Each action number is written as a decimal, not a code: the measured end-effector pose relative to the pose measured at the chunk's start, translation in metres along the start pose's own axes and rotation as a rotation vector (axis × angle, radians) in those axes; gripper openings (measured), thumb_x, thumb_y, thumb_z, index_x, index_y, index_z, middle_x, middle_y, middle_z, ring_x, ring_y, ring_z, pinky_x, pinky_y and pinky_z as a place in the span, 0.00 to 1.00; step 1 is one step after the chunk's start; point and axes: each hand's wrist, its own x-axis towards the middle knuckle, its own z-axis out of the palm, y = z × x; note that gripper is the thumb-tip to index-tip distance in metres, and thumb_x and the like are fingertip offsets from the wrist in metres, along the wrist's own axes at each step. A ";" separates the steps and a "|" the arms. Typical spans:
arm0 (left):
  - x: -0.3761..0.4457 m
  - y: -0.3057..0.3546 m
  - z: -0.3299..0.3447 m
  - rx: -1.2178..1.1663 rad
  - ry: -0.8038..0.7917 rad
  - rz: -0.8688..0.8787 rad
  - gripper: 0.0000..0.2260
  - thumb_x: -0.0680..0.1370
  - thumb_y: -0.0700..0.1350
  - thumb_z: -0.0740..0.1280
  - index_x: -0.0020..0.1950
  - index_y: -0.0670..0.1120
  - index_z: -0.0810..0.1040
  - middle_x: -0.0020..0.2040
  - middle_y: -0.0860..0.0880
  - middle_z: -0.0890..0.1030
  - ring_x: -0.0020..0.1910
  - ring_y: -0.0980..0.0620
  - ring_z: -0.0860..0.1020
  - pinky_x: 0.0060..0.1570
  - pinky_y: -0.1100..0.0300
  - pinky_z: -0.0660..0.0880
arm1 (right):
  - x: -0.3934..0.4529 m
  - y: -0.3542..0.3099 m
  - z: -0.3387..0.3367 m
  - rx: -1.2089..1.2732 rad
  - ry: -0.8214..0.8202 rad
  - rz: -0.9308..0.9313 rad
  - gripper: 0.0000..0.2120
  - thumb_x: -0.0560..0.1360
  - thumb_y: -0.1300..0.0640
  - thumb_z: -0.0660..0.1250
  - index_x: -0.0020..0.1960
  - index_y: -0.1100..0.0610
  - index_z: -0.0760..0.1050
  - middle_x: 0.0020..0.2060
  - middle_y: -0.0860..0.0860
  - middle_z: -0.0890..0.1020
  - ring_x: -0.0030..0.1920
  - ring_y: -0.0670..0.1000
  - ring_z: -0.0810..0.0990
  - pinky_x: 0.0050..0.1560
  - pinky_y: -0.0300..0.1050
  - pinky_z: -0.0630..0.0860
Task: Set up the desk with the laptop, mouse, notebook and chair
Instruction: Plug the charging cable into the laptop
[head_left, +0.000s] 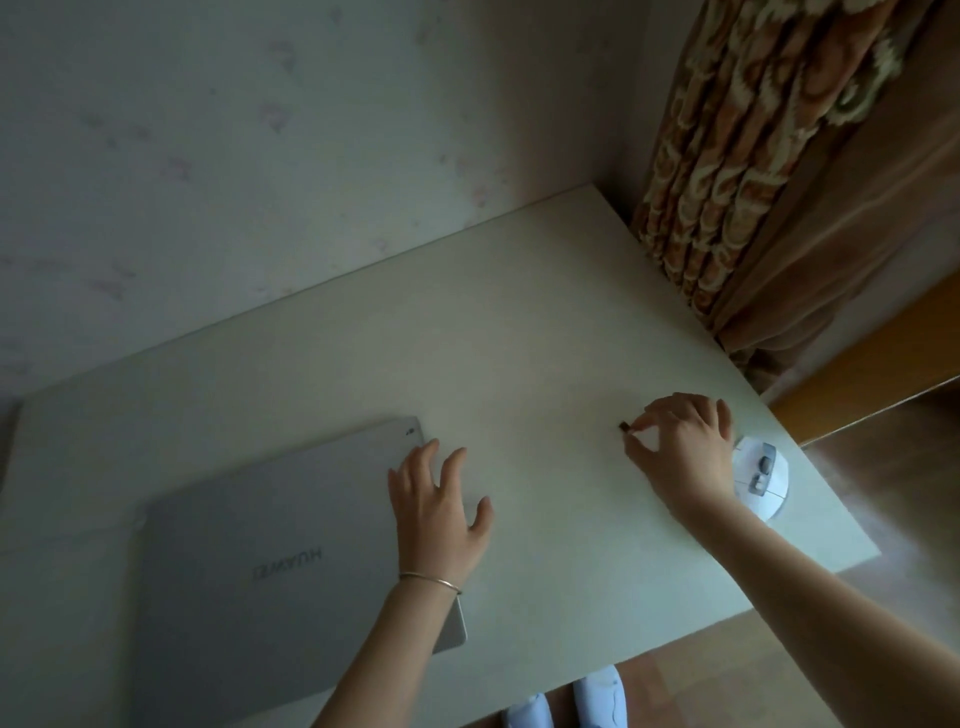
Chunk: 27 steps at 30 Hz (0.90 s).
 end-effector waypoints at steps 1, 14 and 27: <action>0.000 -0.005 -0.002 0.003 0.011 -0.016 0.25 0.68 0.54 0.63 0.62 0.45 0.74 0.62 0.39 0.72 0.63 0.37 0.69 0.59 0.35 0.67 | 0.001 -0.008 0.003 0.036 0.006 -0.036 0.06 0.68 0.49 0.72 0.40 0.52 0.80 0.48 0.50 0.81 0.58 0.57 0.71 0.66 0.61 0.60; 0.001 -0.061 -0.002 0.117 0.026 -0.114 0.36 0.71 0.65 0.59 0.73 0.46 0.63 0.72 0.40 0.64 0.71 0.39 0.62 0.68 0.37 0.55 | 0.010 -0.141 0.075 0.295 -0.041 -0.569 0.08 0.61 0.54 0.74 0.39 0.52 0.79 0.41 0.50 0.81 0.54 0.54 0.70 0.67 0.67 0.58; -0.001 -0.065 0.004 0.108 0.039 -0.123 0.36 0.72 0.65 0.58 0.74 0.47 0.62 0.74 0.42 0.61 0.73 0.40 0.58 0.70 0.36 0.52 | 0.018 -0.156 0.102 0.283 0.011 -0.692 0.06 0.63 0.55 0.71 0.40 0.53 0.80 0.40 0.50 0.80 0.52 0.55 0.71 0.66 0.66 0.60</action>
